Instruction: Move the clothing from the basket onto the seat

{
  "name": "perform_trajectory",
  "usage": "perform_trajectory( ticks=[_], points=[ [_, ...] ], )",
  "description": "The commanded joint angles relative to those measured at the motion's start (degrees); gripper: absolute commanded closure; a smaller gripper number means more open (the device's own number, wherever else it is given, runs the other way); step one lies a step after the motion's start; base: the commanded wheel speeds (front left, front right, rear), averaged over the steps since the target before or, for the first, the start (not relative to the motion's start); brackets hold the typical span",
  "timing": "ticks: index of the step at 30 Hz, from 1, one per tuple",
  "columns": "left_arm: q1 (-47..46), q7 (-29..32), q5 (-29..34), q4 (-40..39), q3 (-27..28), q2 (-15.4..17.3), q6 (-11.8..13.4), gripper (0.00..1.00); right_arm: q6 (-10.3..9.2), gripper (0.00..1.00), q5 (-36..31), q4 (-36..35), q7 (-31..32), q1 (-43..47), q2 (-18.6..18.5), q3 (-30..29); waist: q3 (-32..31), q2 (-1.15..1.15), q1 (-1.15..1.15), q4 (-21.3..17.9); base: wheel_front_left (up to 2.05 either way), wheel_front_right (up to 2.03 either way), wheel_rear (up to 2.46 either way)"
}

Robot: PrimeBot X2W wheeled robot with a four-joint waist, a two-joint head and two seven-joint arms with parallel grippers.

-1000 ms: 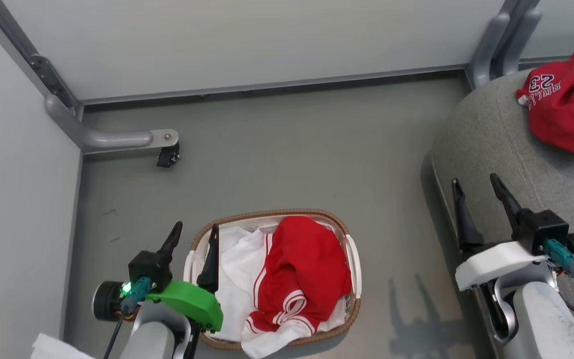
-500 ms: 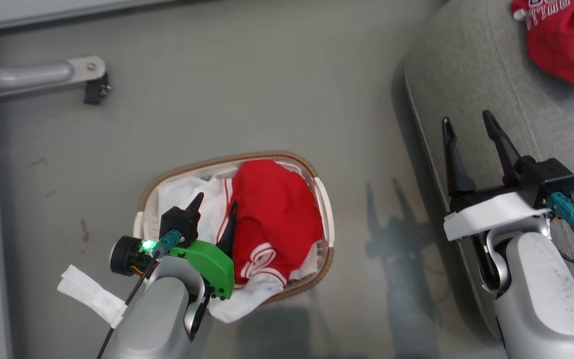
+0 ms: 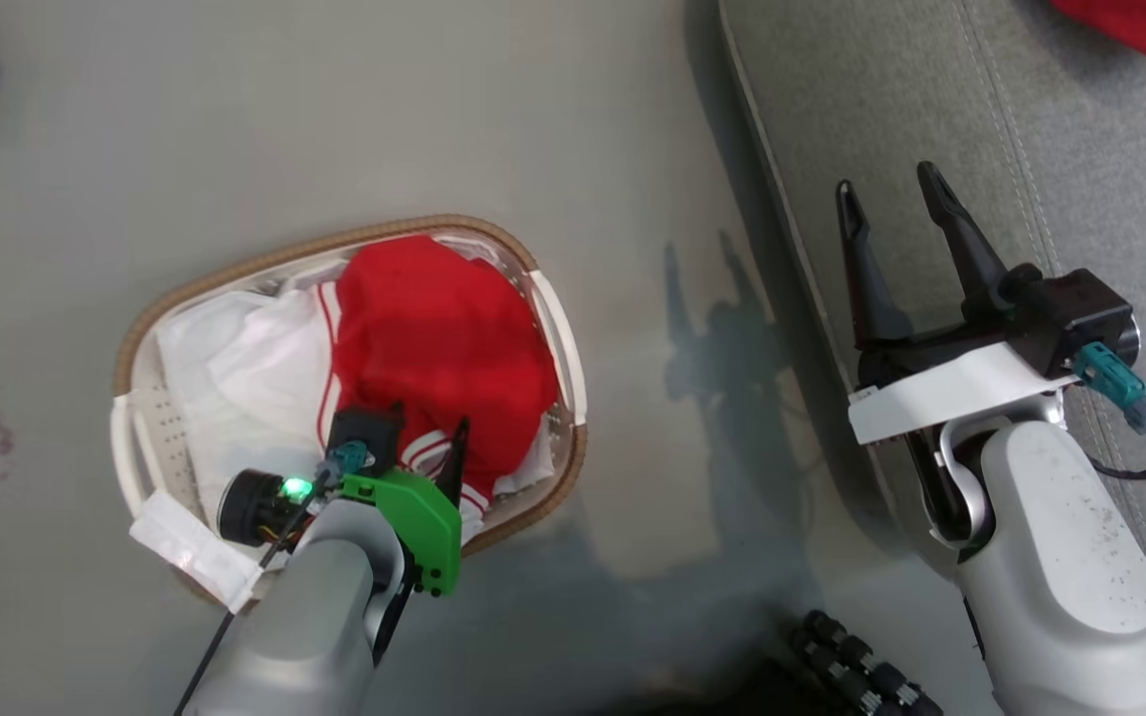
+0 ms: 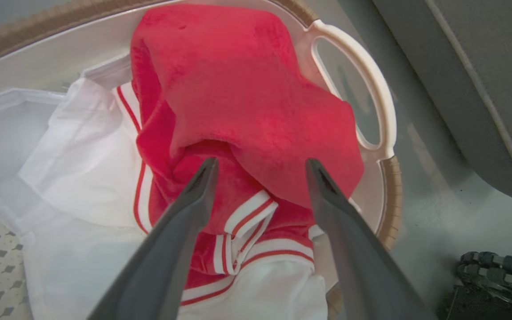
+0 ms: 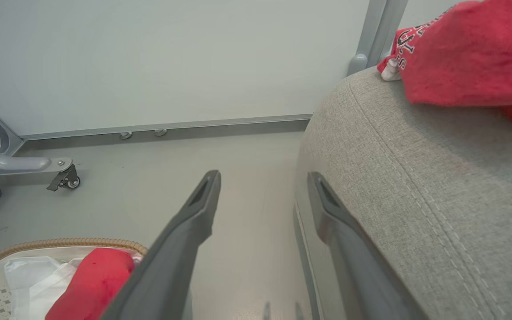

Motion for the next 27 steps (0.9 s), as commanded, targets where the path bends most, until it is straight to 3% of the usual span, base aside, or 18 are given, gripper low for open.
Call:
perform_trajectory(
  ticks=[1,14,15,16,18,27],
  points=[
    [-1.8,-0.2,-0.8,0.7,0.0,0.5,-0.2,0.0,-0.08,0.0,0.3,-0.5,-0.1,-0.9,-0.1,0.2,4.7,0.0,-0.01,-4.0,0.0,0.0,0.0],
    [-10.0,-0.6,-5.8,4.7,1.1,0.5,0.5,0.0,-0.08,0.0,2.2,-2.0,-0.1,-2.9,-0.1,1.7,9.6,0.0,-0.01,-5.8,0.0,0.0,0.0],
    [-10.4,-0.6,-6.0,4.9,0.8,0.5,0.5,0.04,-0.08,0.0,2.2,-1.9,-0.1,-3.0,-0.1,1.7,9.8,0.0,-0.01,-5.9,0.0,0.0,0.0],
    [-10.8,-0.6,-6.2,5.1,0.4,0.4,0.4,0.45,-0.08,0.0,2.2,-2.0,-0.1,-3.1,-0.1,1.8,9.9,0.0,-0.01,-5.8,0.0,0.0,0.0],
    [-11.3,-0.6,-6.7,4.9,-0.4,0.4,0.1,1.0,-0.08,0.0,1.9,-1.8,-0.1,-3.2,-0.1,1.7,9.8,0.0,-0.01,-5.6,0.0,0.0,0.0],
    [-9.2,-0.7,-6.9,1.9,-3.9,0.4,-0.3,1.0,-0.08,0.0,-0.1,-0.8,-0.1,-2.7,-0.1,0.8,6.5,0.0,-0.01,-3.1,0.0,0.0,0.0]
  ],
)
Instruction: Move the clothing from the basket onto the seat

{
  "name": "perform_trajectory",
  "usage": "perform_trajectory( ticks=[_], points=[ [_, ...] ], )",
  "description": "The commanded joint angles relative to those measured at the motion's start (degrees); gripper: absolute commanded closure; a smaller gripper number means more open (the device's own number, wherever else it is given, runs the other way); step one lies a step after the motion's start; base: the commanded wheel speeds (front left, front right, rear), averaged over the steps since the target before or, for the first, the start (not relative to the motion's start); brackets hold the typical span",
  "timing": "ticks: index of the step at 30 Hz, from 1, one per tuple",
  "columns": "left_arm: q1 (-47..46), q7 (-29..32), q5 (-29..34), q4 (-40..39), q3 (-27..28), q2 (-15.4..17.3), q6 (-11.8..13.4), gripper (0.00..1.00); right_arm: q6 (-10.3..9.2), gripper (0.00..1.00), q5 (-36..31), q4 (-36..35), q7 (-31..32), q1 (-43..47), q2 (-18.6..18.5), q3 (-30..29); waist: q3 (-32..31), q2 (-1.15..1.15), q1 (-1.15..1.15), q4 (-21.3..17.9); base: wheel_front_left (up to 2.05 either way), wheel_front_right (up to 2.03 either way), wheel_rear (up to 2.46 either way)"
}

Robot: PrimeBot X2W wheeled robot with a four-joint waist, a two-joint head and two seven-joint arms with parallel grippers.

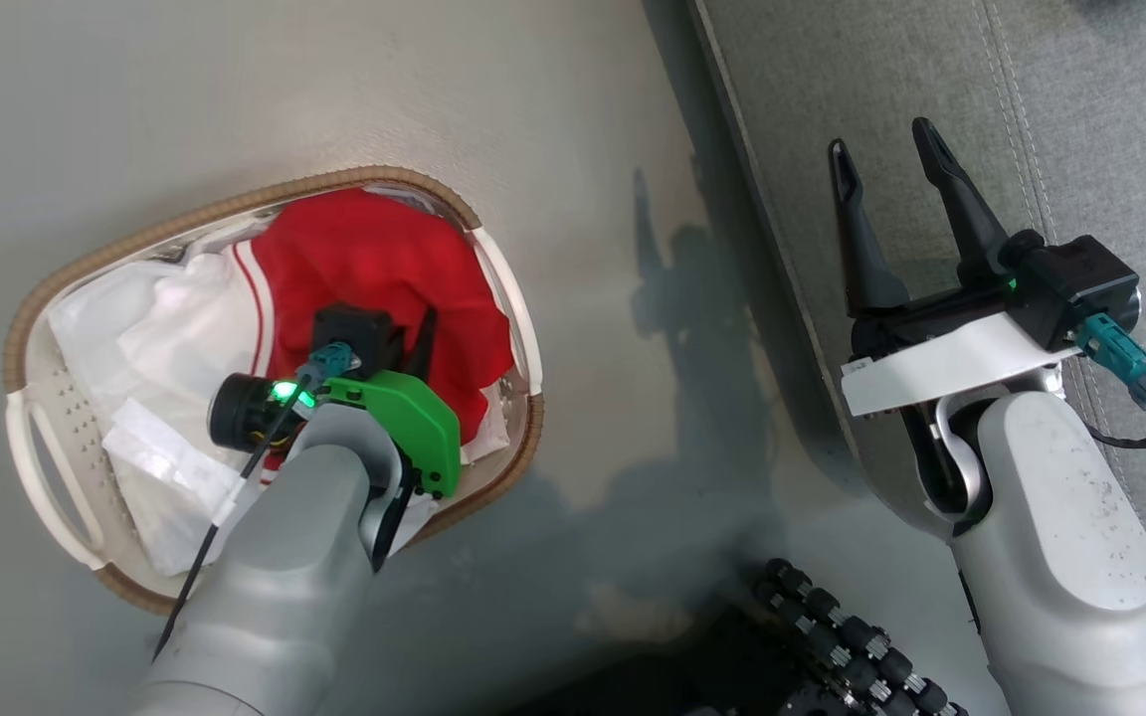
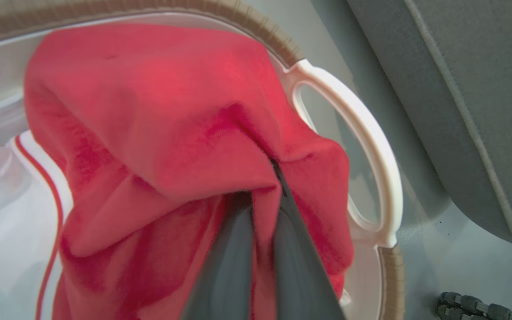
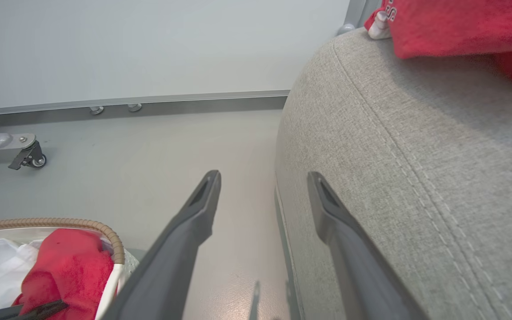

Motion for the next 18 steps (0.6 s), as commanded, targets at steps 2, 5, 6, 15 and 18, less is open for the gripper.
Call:
perform_trajectory(
  ticks=[2,5,6,15,18],
  points=[
    [1.3,-0.2,1.2,-2.1,-0.4,0.3,0.1,1.0,-0.08,0.0,-1.1,0.5,-0.1,0.7,-0.1,-0.5,-3.0,0.0,0.0,2.2,0.0,0.0,0.0],
    [3.3,-0.2,2.5,-4.9,0.0,0.3,0.3,1.0,-0.08,0.0,-2.3,1.2,-0.1,1.8,-0.1,-0.9,-6.2,0.0,0.0,3.9,0.0,0.0,0.0],
    [3.9,-0.2,2.9,-5.9,0.3,0.4,0.3,1.0,-0.08,0.0,-2.6,1.4,-0.1,2.1,-0.2,-0.9,-7.3,0.0,0.0,4.4,0.0,0.0,0.0],
    [10.6,-0.1,7.7,-15.9,1.1,2.0,-0.1,1.0,-0.08,0.0,-6.7,3.5,-0.1,6.4,-0.2,-2.1,-20.2,0.0,0.0,9.0,0.0,0.0,0.0],
    [11.8,-0.1,10.3,-18.9,0.2,3.7,-0.3,1.0,-0.08,0.0,-7.9,4.3,-0.1,8.2,-0.2,-2.2,-24.9,0.0,0.0,10.1,0.0,0.0,0.0]
  ],
)
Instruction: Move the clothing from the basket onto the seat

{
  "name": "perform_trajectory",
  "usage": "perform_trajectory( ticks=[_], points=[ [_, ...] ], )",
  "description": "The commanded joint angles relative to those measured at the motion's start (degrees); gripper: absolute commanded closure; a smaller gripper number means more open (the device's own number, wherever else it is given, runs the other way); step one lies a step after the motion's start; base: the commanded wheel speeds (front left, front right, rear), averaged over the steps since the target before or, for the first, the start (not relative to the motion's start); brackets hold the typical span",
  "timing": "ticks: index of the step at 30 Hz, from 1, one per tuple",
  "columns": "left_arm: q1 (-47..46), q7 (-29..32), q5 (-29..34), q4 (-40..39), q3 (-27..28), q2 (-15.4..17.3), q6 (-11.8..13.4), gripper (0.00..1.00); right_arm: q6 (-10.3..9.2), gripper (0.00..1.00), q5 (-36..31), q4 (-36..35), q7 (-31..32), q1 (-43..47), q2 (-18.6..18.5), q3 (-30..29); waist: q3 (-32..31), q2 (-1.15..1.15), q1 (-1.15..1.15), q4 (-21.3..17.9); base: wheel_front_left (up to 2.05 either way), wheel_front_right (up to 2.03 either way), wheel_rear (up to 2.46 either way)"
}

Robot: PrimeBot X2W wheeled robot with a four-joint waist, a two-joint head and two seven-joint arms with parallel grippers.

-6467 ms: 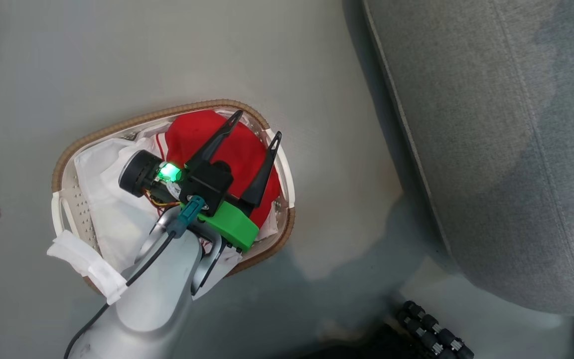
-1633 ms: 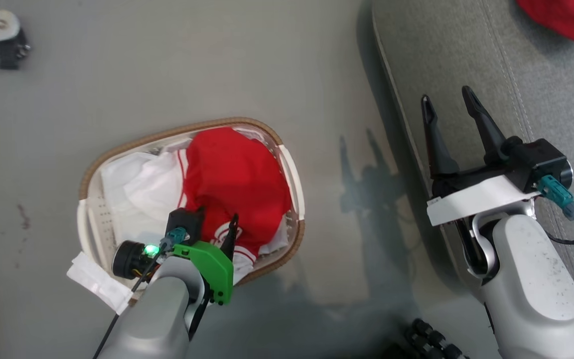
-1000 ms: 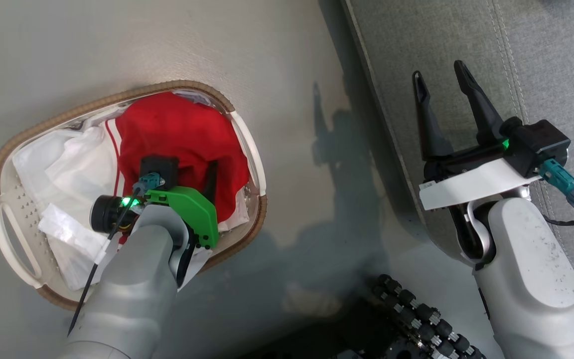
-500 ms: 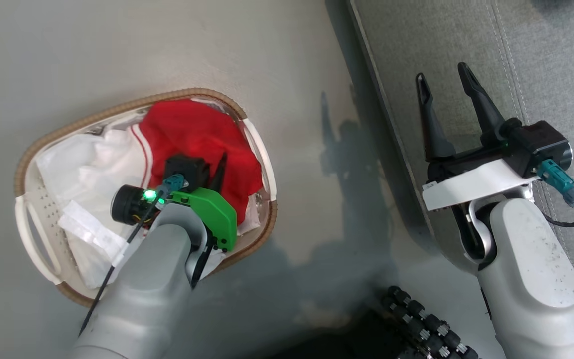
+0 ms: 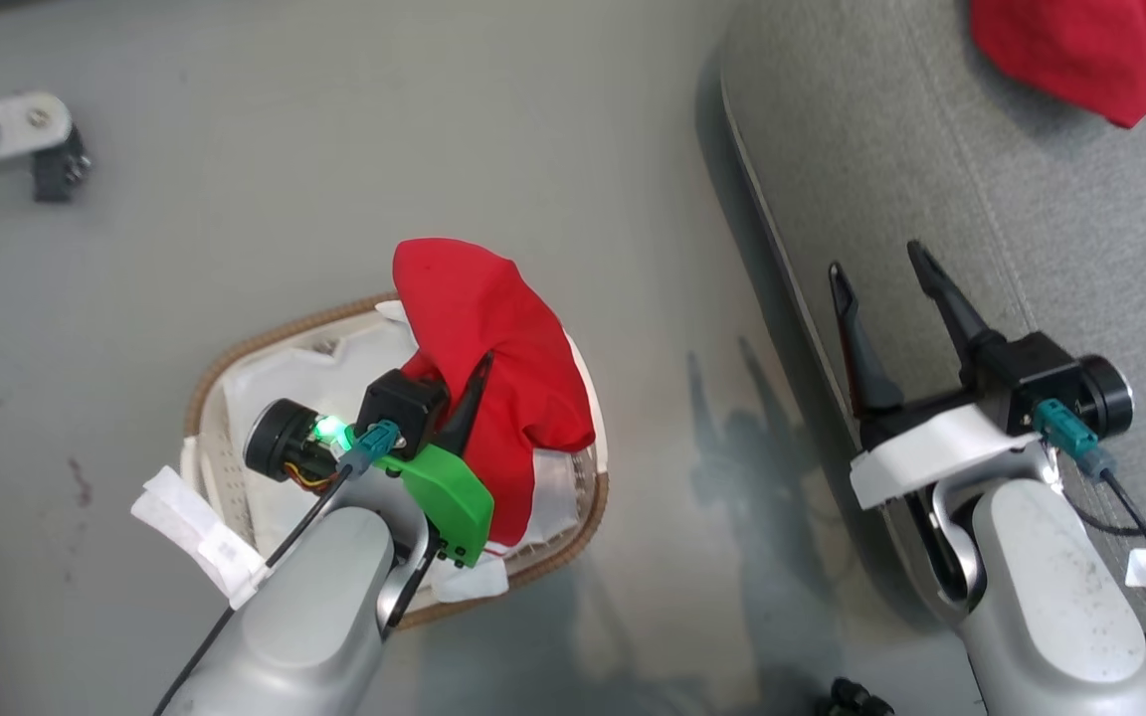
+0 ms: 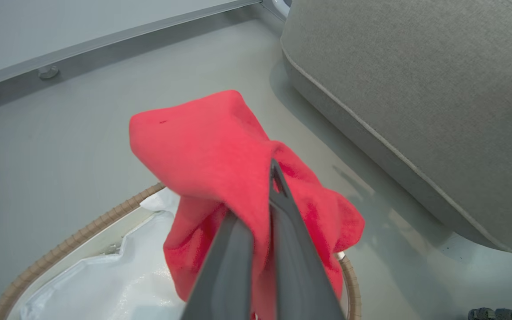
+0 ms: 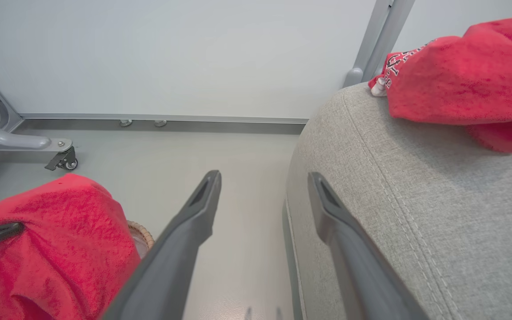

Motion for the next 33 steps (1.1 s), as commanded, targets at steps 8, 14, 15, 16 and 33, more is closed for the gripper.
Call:
perform_trajectory(
  ticks=[8,14,15,16,33],
  points=[
    [0.4,-0.1,4.5,-6.3,-3.6,5.2,-0.6,1.0,-0.08,0.0,-2.0,2.4,-0.1,6.4,-0.2,0.2,-20.1,0.0,0.0,5.4,0.0,0.0,0.0],
    [-3.3,0.2,3.5,-8.9,-7.6,8.0,-0.7,1.0,-0.08,0.0,-2.4,3.7,-0.1,9.2,-0.2,1.5,-27.0,0.0,0.0,5.6,0.0,0.0,0.0],
    [-4.1,0.3,3.2,-9.3,-8.2,8.5,-0.7,1.0,-0.08,0.0,-2.4,3.8,-0.1,9.4,-0.2,1.7,-27.8,0.0,0.0,5.6,0.0,0.0,0.0],
    [-5.2,0.8,2.8,-9.8,-9.0,9.1,-0.7,1.0,-0.08,0.0,-2.5,3.8,-0.1,9.7,-0.2,2.1,-28.7,0.0,0.0,5.6,0.0,0.0,0.0],
    [-20.2,3.8,0.2,-14.2,-13.7,11.1,-0.7,1.0,-0.08,0.0,-3.2,4.0,-0.1,5.4,-0.2,8.9,-31.6,0.0,0.0,5.7,0.0,0.0,0.0]
  ],
)
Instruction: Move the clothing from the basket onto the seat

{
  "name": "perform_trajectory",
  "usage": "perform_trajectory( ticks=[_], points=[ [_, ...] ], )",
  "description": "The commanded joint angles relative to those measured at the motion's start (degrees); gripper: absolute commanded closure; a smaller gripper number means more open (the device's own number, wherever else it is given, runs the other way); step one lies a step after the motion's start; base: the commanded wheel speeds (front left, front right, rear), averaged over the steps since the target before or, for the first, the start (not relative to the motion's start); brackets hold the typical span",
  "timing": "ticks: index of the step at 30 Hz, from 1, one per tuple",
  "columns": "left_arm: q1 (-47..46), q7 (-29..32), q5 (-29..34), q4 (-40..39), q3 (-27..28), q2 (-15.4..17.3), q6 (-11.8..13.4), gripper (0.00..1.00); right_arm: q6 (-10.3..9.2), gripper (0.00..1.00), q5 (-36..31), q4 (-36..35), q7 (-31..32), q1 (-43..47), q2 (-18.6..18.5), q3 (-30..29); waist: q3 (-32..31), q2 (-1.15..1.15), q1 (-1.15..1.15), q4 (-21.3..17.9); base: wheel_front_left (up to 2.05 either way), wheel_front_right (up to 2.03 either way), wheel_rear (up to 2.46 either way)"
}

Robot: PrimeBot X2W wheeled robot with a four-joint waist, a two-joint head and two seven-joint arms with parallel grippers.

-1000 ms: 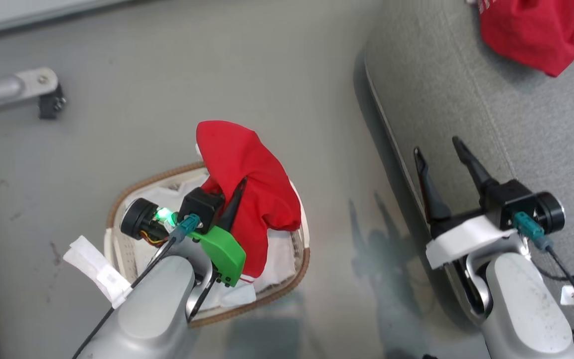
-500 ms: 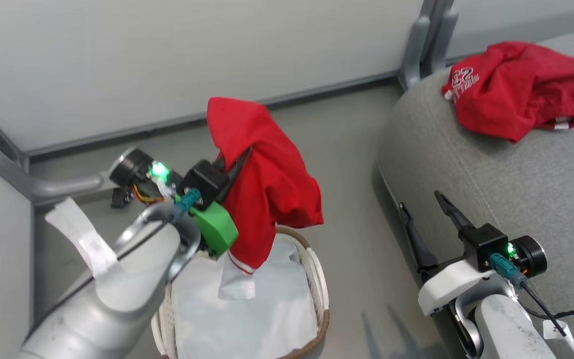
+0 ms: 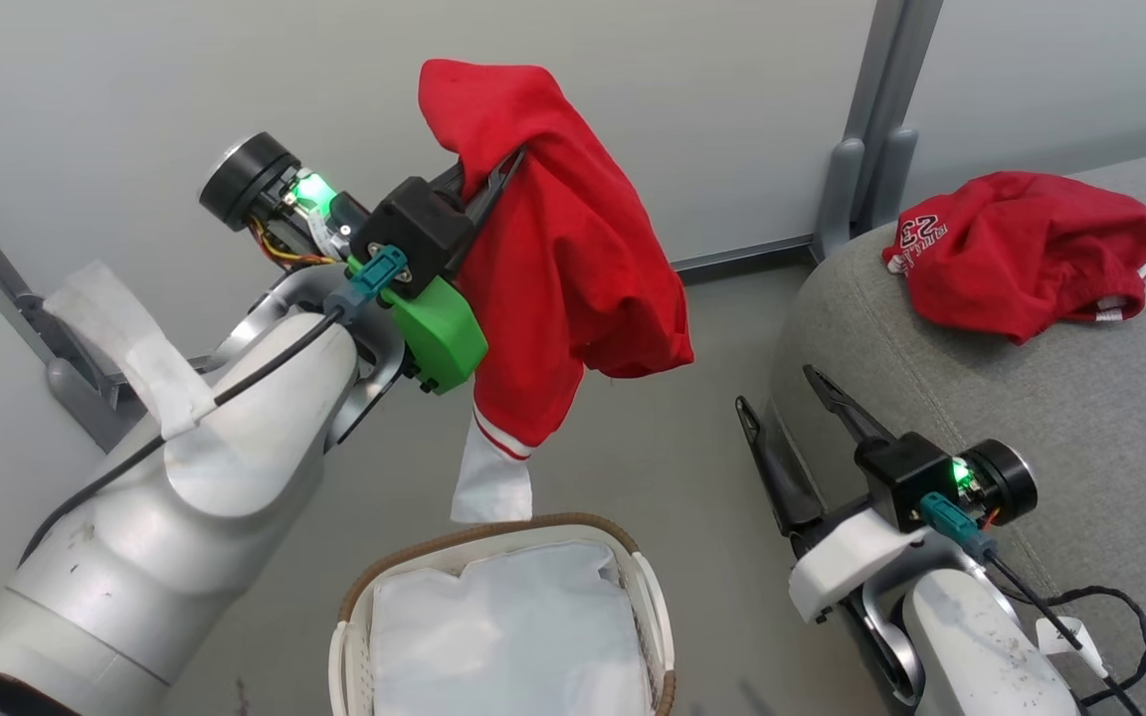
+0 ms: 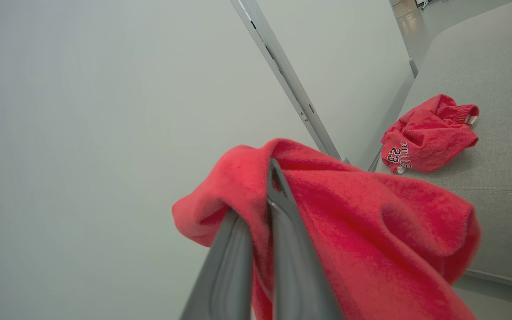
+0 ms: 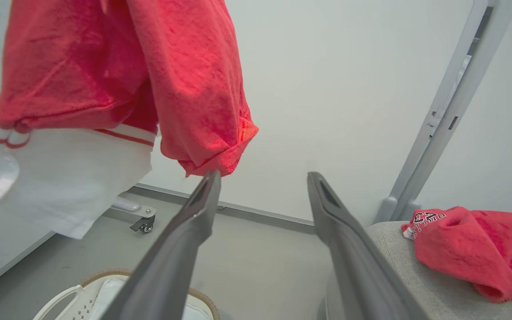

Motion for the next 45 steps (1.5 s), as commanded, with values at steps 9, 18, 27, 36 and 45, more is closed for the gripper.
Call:
perform_trajectory(
  ticks=[9,18,27,36,45],
  points=[
    [-3.9,-0.2,-1.0,-0.2,-2.3,-2.2,-0.1,1.0,-0.08,0.0,0.0,1.3,-0.1,-4.6,-0.2,5.2,-0.6,0.0,0.01,1.2,0.0,0.0,0.0],
    [-3.6,-0.8,-1.7,-3.1,-5.1,-4.0,-0.1,1.0,-0.08,0.0,-1.8,2.8,-0.1,-8.9,-0.2,2.2,-1.0,0.0,0.01,3.0,0.0,0.0,0.0],
    [-0.9,-1.1,-3.2,-6.7,-6.5,-3.7,0.2,1.0,-0.08,0.82,-2.8,5.7,-0.1,-12.8,-0.2,0.8,-0.9,0.0,0.01,4.3,0.0,0.0,0.0],
    [5.7,-2.5,-7.2,-6.0,-4.7,-3.1,2.4,1.0,-0.08,1.0,-3.3,5.2,-0.1,-13.9,-0.2,-1.2,-0.3,0.0,0.01,4.4,0.0,0.0,0.0],
    [15.0,-3.9,-10.0,-5.4,0.7,-5.4,5.4,0.0,-0.08,1.0,-3.1,1.9,-0.1,-12.7,-0.2,-3.2,0.7,0.0,0.01,3.9,0.0,0.0,0.0]
  ],
)
